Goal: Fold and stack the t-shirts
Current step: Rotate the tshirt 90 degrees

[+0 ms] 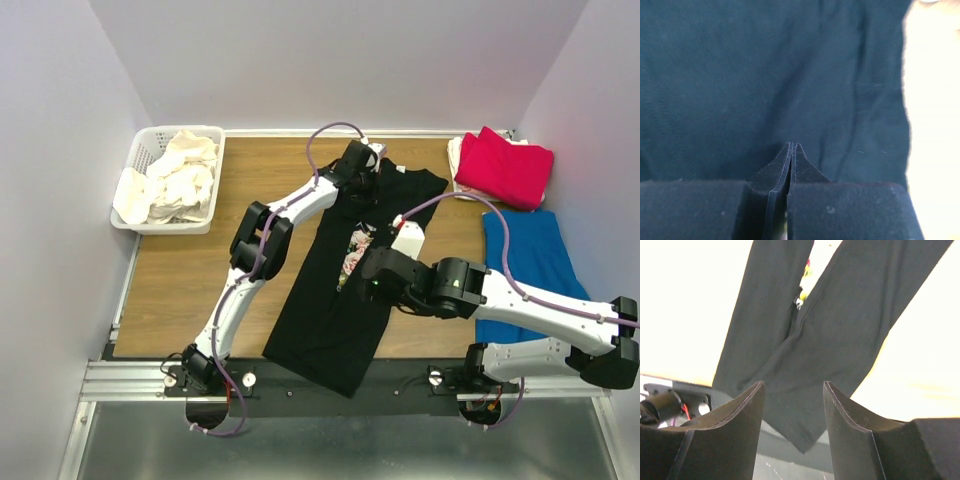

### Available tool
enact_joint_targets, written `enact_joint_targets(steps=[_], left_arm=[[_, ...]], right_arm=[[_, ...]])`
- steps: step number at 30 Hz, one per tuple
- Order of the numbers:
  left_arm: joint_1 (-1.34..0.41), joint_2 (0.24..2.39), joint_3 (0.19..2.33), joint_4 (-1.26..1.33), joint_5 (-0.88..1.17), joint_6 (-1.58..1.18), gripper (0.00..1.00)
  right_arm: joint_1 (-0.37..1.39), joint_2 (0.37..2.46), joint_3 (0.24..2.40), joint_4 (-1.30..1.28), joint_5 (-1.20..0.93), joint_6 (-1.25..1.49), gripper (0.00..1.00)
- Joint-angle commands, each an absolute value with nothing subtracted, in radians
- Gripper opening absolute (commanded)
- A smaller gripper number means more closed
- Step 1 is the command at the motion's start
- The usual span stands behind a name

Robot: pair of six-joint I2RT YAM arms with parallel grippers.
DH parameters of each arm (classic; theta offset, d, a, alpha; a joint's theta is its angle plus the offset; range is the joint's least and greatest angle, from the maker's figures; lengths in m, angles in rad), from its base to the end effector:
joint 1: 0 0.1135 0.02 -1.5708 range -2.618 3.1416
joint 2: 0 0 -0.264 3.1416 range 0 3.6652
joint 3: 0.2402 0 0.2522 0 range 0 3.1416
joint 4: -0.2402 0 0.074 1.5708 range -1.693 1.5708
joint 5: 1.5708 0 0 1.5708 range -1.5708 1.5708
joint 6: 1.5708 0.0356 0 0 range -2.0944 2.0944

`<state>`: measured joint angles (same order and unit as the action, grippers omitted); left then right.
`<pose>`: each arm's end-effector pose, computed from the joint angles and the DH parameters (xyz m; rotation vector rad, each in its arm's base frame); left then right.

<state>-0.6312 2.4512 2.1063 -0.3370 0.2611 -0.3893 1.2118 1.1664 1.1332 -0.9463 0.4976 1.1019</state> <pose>0.4455 -0.3370 0.1870 0.4311 2.3240 -0.8190 0.0938 0.2015 0.3206 0.0542 2.4325 0.4286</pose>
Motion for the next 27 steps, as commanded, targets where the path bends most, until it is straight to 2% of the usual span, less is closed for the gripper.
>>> enact_joint_targets(steps=[1, 9, 15, 22, 27], left_arm=[[-0.640, 2.532, 2.169, -0.353, 0.193, -0.403, 0.08], [-0.620, 2.632, 2.304, -0.507, -0.081, -0.520, 0.08], [-0.531, 2.626, 2.339, -0.618, -0.245, -0.647, 0.08], [-0.422, 2.605, 2.312, -0.607, -0.273, -0.683, 0.08], [-0.353, 2.620, 2.327, -0.560, -0.224, -0.666, 0.08]], right_arm=[[1.218, 1.170, 1.177, -1.040, 0.638, 1.183, 0.59], [1.216, 1.176, 1.198, -1.063, 0.689, 1.138, 0.59], [1.216, 1.249, 1.192, -1.065, 0.689, 1.088, 0.60], [1.216, 1.437, 1.121, -1.055, 0.680, 1.037, 0.60], [1.216, 1.690, 1.172, -1.009, 0.611, 0.919, 0.60]])
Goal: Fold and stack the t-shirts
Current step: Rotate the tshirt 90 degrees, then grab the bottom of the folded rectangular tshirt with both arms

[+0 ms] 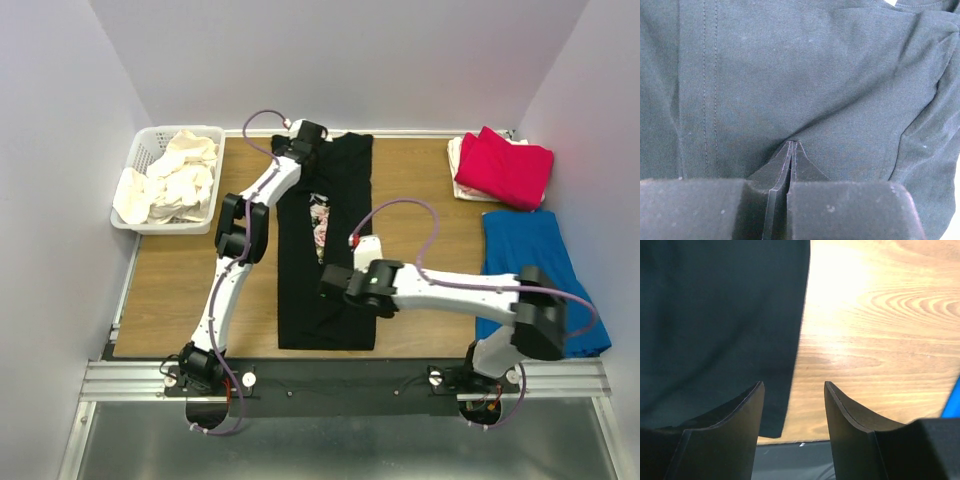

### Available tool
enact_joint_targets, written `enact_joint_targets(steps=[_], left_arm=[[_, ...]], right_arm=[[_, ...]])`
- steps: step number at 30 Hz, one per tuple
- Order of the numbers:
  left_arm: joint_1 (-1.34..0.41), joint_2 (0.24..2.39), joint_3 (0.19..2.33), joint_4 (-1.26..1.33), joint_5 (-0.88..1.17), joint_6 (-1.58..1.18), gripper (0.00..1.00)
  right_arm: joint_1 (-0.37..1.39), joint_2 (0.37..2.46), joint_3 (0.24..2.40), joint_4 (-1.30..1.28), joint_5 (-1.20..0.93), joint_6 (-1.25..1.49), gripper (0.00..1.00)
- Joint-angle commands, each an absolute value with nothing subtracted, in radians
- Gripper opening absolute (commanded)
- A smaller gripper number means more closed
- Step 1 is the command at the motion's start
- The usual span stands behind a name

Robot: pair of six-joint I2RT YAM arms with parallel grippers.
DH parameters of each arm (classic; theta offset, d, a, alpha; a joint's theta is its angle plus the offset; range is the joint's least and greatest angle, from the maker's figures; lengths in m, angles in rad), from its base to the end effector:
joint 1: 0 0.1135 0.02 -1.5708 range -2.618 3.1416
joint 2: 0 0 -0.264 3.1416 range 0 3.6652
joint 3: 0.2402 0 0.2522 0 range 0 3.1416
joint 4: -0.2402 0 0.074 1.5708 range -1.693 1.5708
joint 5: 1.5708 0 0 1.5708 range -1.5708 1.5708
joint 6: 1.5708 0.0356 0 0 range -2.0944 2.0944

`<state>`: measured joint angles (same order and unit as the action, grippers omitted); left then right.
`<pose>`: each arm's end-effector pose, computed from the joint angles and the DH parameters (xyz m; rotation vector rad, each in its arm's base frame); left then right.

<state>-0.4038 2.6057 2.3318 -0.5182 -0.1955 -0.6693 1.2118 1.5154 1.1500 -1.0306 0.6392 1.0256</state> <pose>0.5320 -0.2198 0.1623 -0.4067 2.3280 -0.2962 0.1160 0.2486 0.2446 -0.1595 2.4844 -0.1636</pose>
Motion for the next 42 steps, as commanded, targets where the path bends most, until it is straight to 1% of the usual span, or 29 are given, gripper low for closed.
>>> enact_joint_targets(steps=[1, 4, 7, 9, 12, 13, 16, 19, 22, 24, 26, 27, 30, 36, 42], left_arm=[[-0.333, 2.623, 2.329, -0.546, -0.204, -0.660, 0.08], [-0.310, 2.628, 2.332, -0.496, -0.111, -0.617, 0.08], [-0.307, 2.603, 2.323, -0.450, -0.048, -0.560, 0.08], [-0.307, 2.574, 2.278, -0.389, -0.008, -0.523, 0.08], [-0.307, 2.504, 2.230, -0.341, -0.006, -0.497, 0.08], [-0.307, 2.476, 2.229, -0.339, -0.005, -0.491, 0.08], [-0.307, 2.429, 2.220, -0.341, -0.005, -0.471, 0.08], [-0.307, 2.375, 2.191, -0.357, -0.014, -0.454, 0.08], [-0.307, 2.307, 2.116, -0.380, -0.023, -0.446, 0.08], [-0.307, 2.264, 2.022, -0.391, -0.025, -0.451, 0.08], [-0.307, 2.191, 1.950, -0.393, -0.021, -0.456, 0.08], [-0.308, 2.166, 1.872, -0.390, -0.018, -0.459, 0.08], [-0.316, 2.068, 1.731, -0.384, -0.017, -0.443, 0.08], [-0.347, 1.899, 1.510, -0.387, -0.055, -0.420, 0.08], [-0.391, 1.761, 1.318, -0.380, -0.026, -0.433, 0.08]], right_arm=[[1.216, 1.718, 1.189, -0.991, 0.597, 0.902, 0.60], [1.216, 1.799, 1.261, -0.963, 0.572, 0.855, 0.60], [1.204, 1.809, 1.313, -0.918, 0.554, 0.789, 0.60], [1.187, 1.804, 1.331, -0.890, 0.496, 0.753, 0.59], [1.164, 1.798, 1.359, -0.862, 0.460, 0.739, 0.57], [1.143, 1.799, 1.364, -0.858, 0.445, 0.741, 0.54], [1.099, 1.798, 1.356, -0.827, 0.381, 0.730, 0.49], [1.054, 1.789, 1.345, -0.796, 0.336, 0.724, 0.49], [1.025, 1.770, 1.342, -0.785, 0.305, 0.729, 0.47], [1.008, 1.755, 1.324, -0.782, 0.279, 0.750, 0.46], [0.976, 1.711, 1.263, -0.756, 0.241, 0.765, 0.43], [0.962, 1.692, 1.238, -0.743, 0.224, 0.775, 0.43], [0.922, 1.622, 1.143, -0.700, 0.169, 0.787, 0.42], [0.923, 1.565, 1.039, -0.657, 0.103, 0.798, 0.42], [0.922, 1.572, 1.008, -0.612, 0.071, 0.772, 0.41]])
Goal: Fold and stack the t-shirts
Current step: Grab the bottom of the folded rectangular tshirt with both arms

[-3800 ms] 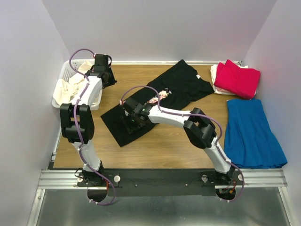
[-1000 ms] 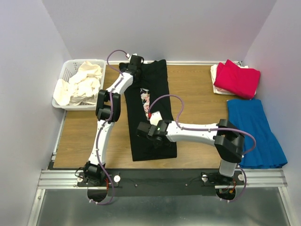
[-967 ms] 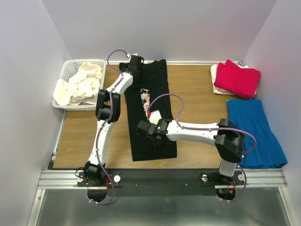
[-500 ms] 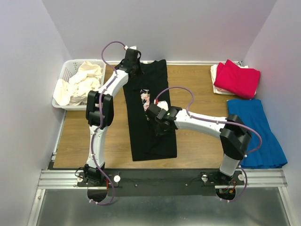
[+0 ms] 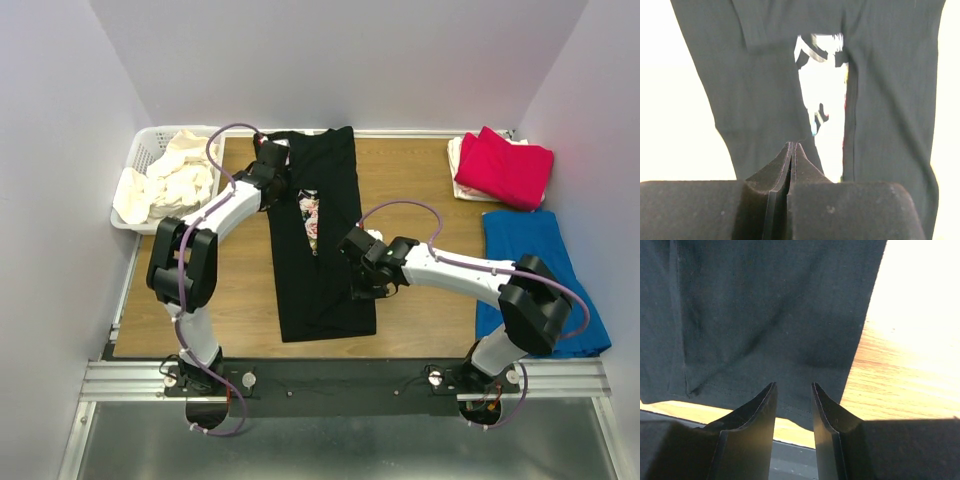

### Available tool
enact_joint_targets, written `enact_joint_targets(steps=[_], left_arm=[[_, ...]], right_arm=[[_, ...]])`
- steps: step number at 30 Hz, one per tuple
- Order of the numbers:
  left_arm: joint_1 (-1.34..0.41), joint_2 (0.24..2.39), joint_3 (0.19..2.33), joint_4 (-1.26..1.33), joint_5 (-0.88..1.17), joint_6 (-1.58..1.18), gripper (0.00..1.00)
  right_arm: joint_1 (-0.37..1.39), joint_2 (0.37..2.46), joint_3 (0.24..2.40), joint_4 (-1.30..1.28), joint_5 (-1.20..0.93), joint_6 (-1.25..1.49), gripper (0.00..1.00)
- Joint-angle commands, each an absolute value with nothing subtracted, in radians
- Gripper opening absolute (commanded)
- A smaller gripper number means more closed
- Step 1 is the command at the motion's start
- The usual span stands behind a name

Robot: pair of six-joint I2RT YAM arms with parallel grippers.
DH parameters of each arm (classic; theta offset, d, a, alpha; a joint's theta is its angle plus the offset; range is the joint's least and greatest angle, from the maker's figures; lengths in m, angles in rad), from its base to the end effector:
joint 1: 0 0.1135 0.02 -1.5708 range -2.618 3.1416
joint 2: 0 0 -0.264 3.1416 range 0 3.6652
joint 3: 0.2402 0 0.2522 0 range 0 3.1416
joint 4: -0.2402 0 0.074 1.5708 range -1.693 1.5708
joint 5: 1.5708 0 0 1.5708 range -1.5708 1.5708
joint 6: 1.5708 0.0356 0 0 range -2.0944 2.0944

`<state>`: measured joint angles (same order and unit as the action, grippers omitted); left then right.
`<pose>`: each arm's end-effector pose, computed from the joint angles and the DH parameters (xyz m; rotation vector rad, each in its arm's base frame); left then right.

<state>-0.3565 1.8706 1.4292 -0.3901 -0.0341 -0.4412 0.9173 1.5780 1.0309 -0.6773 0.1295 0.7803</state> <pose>0.3930 -0.1451 0.2344 -0.1188 2.4249 -0.3272 0.1857 0.2349 0.1985 -0.1603 2.8017 0.2482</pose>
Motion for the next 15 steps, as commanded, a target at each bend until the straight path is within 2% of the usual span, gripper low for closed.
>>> enact_joint_targets(steps=[1, 15], left_arm=[[-0.414, 1.725, 1.292, -0.380, -0.022, -0.433, 0.08], [-0.555, 1.540, 0.939, -0.465, 0.061, -0.462, 0.08]], right_arm=[[0.922, 1.575, 0.996, -0.597, 0.064, 0.770, 0.40], [0.923, 1.634, 0.933, -0.551, 0.022, 0.716, 0.39]])
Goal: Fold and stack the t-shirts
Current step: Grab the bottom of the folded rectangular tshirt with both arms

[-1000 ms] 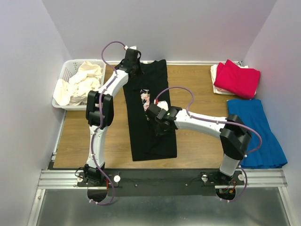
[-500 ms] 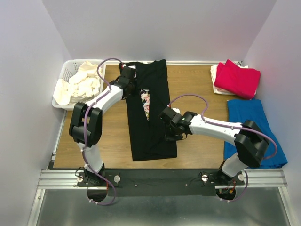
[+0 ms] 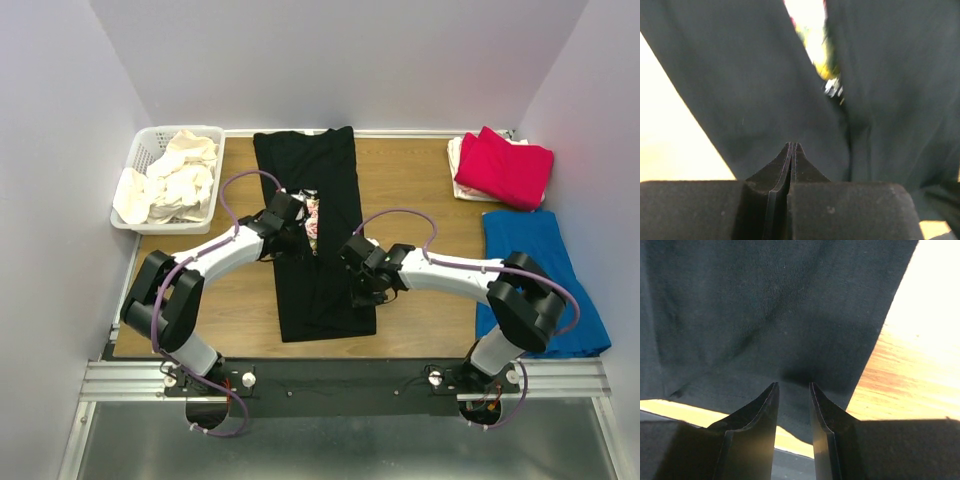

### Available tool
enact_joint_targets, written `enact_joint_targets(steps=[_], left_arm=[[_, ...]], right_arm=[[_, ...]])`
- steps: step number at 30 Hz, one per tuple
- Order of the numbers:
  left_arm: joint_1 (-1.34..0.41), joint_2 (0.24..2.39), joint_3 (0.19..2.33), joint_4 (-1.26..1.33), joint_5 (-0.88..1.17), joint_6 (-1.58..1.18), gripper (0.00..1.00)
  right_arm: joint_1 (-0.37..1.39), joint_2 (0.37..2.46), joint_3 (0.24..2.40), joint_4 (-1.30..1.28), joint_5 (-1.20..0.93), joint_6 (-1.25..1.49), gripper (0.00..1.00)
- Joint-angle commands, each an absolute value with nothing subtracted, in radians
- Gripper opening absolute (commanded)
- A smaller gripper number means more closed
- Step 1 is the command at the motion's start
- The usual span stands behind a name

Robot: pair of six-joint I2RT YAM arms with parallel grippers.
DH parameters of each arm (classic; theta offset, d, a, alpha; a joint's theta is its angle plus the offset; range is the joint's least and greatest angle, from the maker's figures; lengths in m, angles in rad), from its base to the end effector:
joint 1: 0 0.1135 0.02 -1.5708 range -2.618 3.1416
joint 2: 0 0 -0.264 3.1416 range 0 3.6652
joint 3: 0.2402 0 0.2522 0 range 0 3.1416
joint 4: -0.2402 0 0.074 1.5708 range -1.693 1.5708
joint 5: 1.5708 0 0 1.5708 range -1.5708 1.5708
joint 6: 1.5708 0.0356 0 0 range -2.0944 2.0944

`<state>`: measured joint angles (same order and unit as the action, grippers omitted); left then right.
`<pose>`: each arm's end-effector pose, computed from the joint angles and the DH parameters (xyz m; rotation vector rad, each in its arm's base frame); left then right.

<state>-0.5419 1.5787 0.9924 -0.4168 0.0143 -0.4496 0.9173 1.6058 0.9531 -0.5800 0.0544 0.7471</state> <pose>0.2724 -0.1646 0.1995 0.1265 2.6200 -0.3805 0.1819 0.2343 0.1729 -0.2297 2.8489 0.3083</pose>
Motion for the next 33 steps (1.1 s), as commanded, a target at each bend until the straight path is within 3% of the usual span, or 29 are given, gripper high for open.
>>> enact_joint_targets(steps=[1, 5, 21, 33], left_arm=[[-0.560, 1.540, 0.933, -0.472, 0.061, -0.454, 0.08], [-0.586, 1.528, 0.894, -0.512, 0.071, -0.440, 0.08], [-0.755, 1.615, 0.796, -0.661, 0.055, -0.574, 0.10], [-0.750, 1.546, 0.709, -0.629, 0.052, -0.689, 0.11]], right_arm=[[0.922, 1.637, 0.928, -0.546, 0.018, 0.715, 0.39], [0.923, 1.649, 0.908, -0.538, 0.011, 0.706, 0.38], [0.922, 1.576, 0.776, -0.586, 0.014, 0.750, 0.19], [0.922, 1.427, 0.696, -0.690, 0.098, 0.785, 0.18]])
